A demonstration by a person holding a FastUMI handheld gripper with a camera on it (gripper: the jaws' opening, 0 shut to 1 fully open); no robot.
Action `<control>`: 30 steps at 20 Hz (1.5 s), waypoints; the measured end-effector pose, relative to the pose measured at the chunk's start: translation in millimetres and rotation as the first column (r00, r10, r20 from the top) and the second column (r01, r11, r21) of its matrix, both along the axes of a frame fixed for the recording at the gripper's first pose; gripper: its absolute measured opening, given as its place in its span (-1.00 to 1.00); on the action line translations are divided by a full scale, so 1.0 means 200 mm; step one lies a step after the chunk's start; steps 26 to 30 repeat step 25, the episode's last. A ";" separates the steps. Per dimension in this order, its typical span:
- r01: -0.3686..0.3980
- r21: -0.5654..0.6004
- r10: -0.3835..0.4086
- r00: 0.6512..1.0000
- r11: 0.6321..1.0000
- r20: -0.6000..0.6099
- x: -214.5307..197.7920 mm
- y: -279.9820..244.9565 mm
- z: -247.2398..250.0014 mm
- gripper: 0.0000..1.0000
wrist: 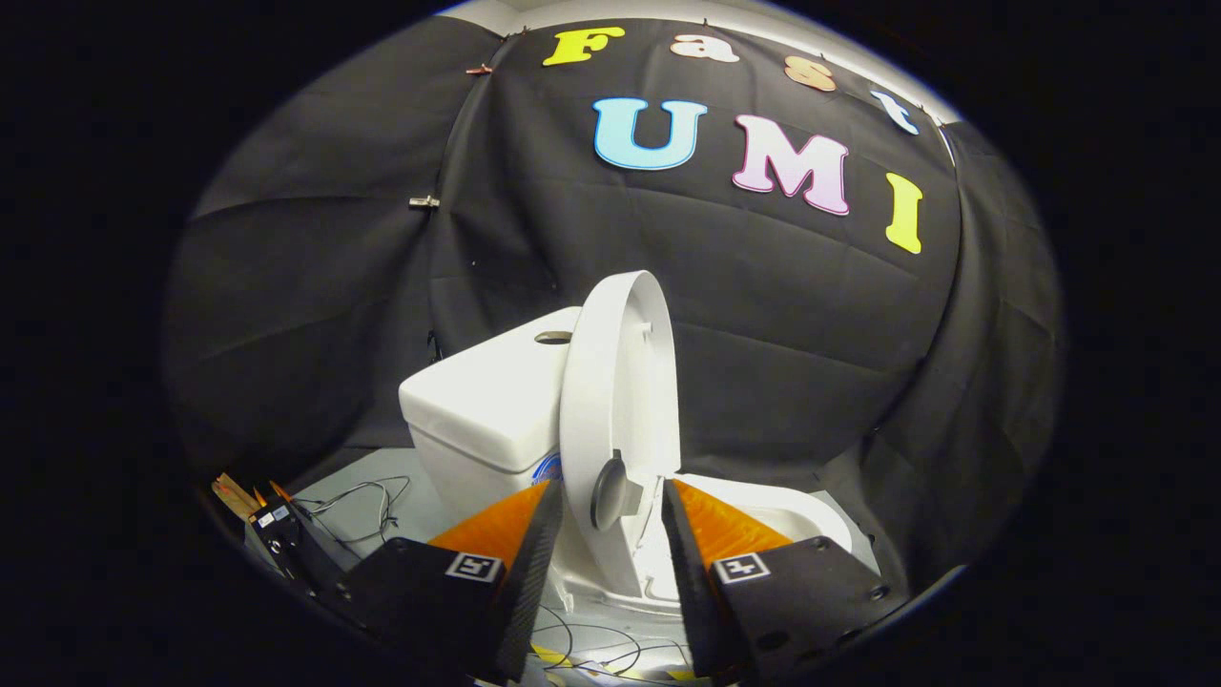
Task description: Open the toilet lid.
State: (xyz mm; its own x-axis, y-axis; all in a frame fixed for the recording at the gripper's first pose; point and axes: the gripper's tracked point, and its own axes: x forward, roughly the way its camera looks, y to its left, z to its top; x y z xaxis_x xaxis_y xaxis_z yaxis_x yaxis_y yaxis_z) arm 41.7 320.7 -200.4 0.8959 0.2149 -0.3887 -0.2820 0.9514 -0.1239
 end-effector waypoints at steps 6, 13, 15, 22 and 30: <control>0.013 0.018 -0.013 1.000 1.000 0.017 -0.01 -0.05 0.06 0.88; 0.044 0.056 -0.047 0.997 0.997 0.061 -0.04 -0.22 0.23 0.97; 0.061 0.073 -0.067 0.994 0.995 0.086 -0.04 -0.30 0.31 0.97; 0.114 0.123 -0.131 0.981 0.986 0.141 -0.08 -0.57 0.57 0.98; 0.123 0.127 -0.144 0.975 0.984 0.169 -0.15 -0.65 0.68 0.98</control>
